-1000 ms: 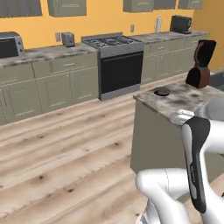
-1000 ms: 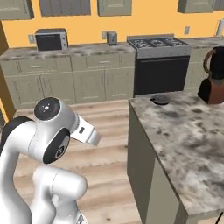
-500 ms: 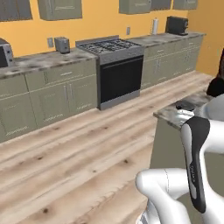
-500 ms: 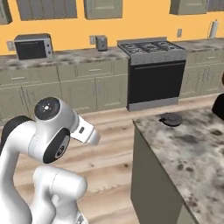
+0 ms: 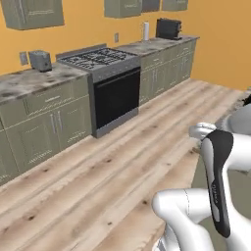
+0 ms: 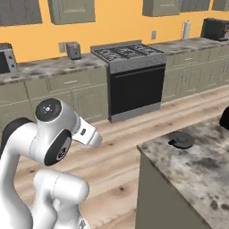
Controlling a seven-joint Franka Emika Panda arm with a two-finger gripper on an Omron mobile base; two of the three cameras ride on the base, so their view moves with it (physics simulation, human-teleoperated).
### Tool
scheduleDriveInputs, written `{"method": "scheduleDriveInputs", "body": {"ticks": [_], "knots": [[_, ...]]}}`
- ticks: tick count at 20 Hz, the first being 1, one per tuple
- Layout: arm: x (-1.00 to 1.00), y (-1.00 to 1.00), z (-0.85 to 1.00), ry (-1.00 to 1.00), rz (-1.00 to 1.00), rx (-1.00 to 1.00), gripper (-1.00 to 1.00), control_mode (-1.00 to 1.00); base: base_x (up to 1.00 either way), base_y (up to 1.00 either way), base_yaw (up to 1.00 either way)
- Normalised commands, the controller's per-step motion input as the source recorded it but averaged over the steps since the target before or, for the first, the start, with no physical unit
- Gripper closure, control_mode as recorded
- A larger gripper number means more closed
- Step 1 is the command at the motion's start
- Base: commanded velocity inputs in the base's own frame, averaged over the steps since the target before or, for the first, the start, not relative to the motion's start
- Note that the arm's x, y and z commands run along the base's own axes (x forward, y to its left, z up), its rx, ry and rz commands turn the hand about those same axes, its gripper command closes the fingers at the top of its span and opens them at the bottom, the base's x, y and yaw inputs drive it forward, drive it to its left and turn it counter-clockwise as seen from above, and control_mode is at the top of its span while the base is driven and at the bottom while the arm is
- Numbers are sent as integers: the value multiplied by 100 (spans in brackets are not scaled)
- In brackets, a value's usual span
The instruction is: Grab the lime and garlic from the fridge, place them in the blender, close the lid, and turn on the blender to create a marinade.
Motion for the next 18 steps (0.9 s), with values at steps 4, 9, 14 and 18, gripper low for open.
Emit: {"method": "scheduleDriveInputs", "body": {"ticks": [4,9,14,18], "knots": [[0,0,0,0,0,0,100,100,60,47,-44],[0,0,0,0,0,0,100,100,53,48,-48],[0,0,0,0,0,0,100,100,51,54,-50],[0,0,0,0,0,0,100,100,58,67,-50]]}}
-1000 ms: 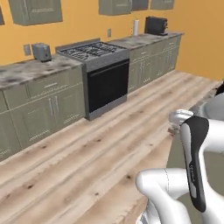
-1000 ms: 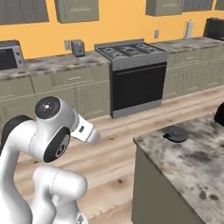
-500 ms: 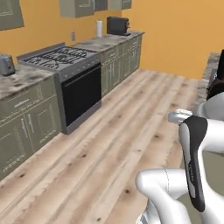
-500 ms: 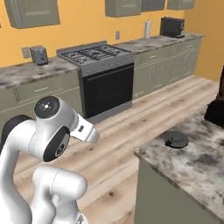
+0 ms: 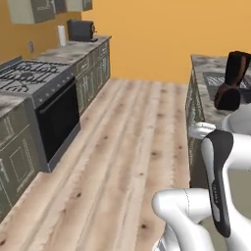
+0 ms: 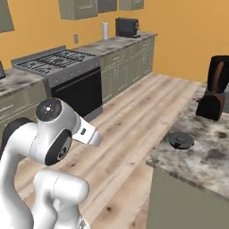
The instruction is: Grab the lime and garlic from the fridge, place them in the blender, close the lid, and turn on the blender to create a marinade.
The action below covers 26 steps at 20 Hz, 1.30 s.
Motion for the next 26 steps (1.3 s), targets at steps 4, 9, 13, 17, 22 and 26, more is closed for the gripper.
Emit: {"method": "scheduleDriveInputs", "body": {"ticks": [4,9,13,17,22,26], "knots": [[0,0,0,0,0,0,100,100,79,74,-50],[0,0,0,0,0,0,100,100,96,73,-54],[0,0,0,0,0,0,100,100,96,58,-55],[0,0,0,0,0,0,100,100,76,19,-61],[0,0,0,0,0,0,100,100,71,22,-63],[0,0,0,0,0,0,100,100,65,36,-62]]}}
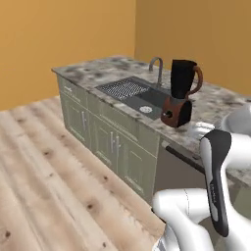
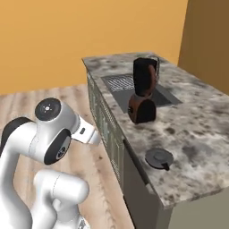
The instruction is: Grab the lime and garlic from the fridge, place them in the blender, close the lid, and turn on the blender to create a marinade.
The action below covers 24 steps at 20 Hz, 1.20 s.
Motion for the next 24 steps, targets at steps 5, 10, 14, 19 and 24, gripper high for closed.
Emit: {"method": "scheduleDriveInputs", "body": {"ticks": [5,10,14,19,24], "knots": [[0,0,0,0,0,0,100,100,59,63,-61],[0,0,0,0,0,0,100,100,70,81,-53],[0,0,0,0,0,0,100,100,78,79,-52],[0,0,0,0,0,0,100,100,58,41,-52],[0,0,0,0,0,0,100,100,50,36,-52]]}}
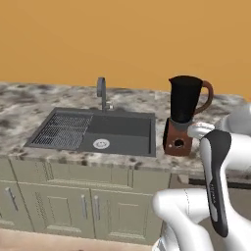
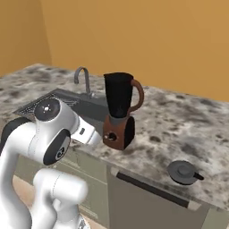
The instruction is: Grab the lime and garlic from the fridge, place them in the blender, close the lid, and turn on the blender to create a marinade.
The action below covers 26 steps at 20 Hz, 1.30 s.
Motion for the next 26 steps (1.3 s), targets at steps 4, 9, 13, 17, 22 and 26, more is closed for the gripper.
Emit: {"method": "scheduleDriveInputs", "body": {"ticks": [4,9,13,17,22,26], "knots": [[0,0,0,0,0,0,100,100,45,31,-48],[0,0,0,0,0,0,100,100,64,28,-35],[0,0,0,0,0,0,100,100,61,54,-15],[-4,0,6,0,-2,0,100,-100,10,23,-8],[5,-6,93,-4,-7,-1,100,-100,0,0,0],[31,-18,100,-5,-8,-2,100,-100,0,0,0]]}}
